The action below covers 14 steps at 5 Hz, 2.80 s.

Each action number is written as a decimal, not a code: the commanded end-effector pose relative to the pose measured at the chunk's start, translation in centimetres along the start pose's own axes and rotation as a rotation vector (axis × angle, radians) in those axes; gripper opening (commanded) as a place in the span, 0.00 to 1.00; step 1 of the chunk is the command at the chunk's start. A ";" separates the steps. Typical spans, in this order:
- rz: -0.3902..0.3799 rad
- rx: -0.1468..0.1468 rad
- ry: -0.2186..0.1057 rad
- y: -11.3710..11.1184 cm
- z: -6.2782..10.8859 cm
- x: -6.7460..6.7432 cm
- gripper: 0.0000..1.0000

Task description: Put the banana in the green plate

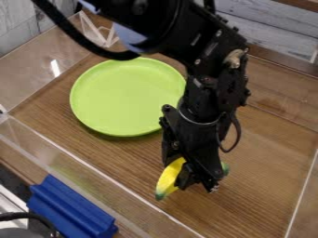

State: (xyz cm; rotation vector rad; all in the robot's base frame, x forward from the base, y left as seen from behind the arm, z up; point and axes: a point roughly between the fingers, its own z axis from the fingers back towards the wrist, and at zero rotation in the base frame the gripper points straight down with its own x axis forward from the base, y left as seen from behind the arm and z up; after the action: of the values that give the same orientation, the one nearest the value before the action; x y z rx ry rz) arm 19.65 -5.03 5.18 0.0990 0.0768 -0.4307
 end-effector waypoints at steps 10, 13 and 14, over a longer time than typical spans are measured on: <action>0.185 0.001 -0.003 2.3 3.6 -0.9 0.00; 0.303 0.050 -0.008 6.9 9.5 -1.7 0.00; 0.307 0.060 -0.028 9.2 8.9 -1.7 0.00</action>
State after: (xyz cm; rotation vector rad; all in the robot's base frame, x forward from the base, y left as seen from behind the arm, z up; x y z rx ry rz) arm 21.62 2.97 13.53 0.1509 0.0786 -0.1217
